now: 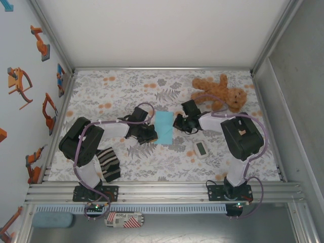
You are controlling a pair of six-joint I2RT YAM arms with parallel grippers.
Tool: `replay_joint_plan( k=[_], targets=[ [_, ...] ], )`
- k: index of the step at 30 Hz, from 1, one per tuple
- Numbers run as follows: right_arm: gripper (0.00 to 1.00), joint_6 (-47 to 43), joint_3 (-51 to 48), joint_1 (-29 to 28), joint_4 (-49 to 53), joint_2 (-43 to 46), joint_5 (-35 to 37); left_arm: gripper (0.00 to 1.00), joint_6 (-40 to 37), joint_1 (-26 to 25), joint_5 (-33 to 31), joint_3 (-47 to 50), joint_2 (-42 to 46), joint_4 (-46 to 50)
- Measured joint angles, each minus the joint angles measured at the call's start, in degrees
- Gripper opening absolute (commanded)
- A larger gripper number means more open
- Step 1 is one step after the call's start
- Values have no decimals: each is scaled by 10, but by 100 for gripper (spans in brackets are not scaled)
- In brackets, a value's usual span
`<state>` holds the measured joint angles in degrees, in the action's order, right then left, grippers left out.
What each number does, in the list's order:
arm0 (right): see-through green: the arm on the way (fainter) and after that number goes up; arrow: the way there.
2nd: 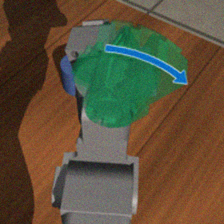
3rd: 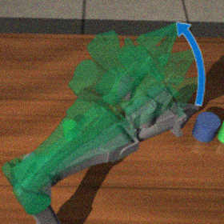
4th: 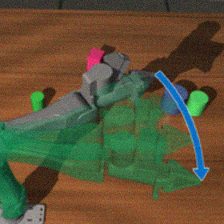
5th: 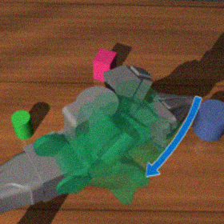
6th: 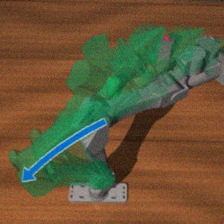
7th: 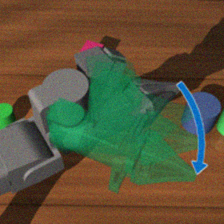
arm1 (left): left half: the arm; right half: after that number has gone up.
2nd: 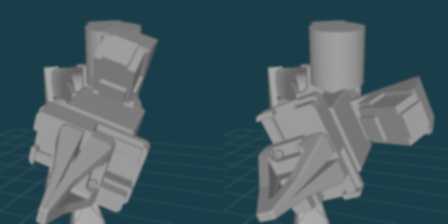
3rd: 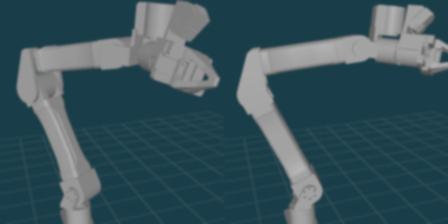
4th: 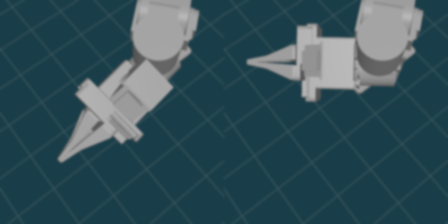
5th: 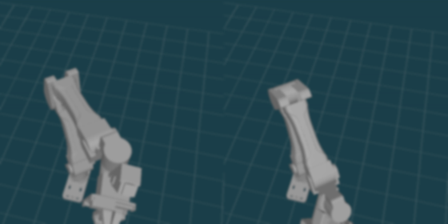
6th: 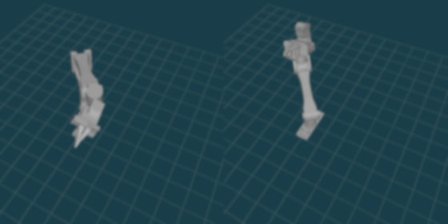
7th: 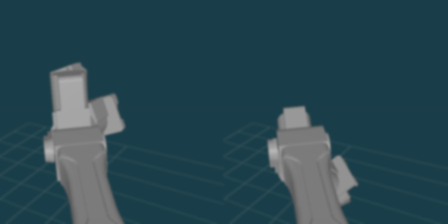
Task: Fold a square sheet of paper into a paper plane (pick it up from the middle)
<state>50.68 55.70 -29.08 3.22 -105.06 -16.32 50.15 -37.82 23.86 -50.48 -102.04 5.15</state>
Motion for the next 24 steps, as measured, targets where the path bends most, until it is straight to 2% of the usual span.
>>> replay_joint_plan(
  k=[4,9,15,24],
  targets=[
    [0,-14,0,3,23,32,20,0,0,0,1,-1,-1,0],
    [0,-27,2,-33,23,75,24,0,0,0,2,-4,-3,4],
    [0,-23,10,-93,8,31,-2,0,0,0,3,-5,-3,7],
    [0,-12,10,-89,-14,-16,-27,0,0,0,2,-5,-3,7]
  ],
)
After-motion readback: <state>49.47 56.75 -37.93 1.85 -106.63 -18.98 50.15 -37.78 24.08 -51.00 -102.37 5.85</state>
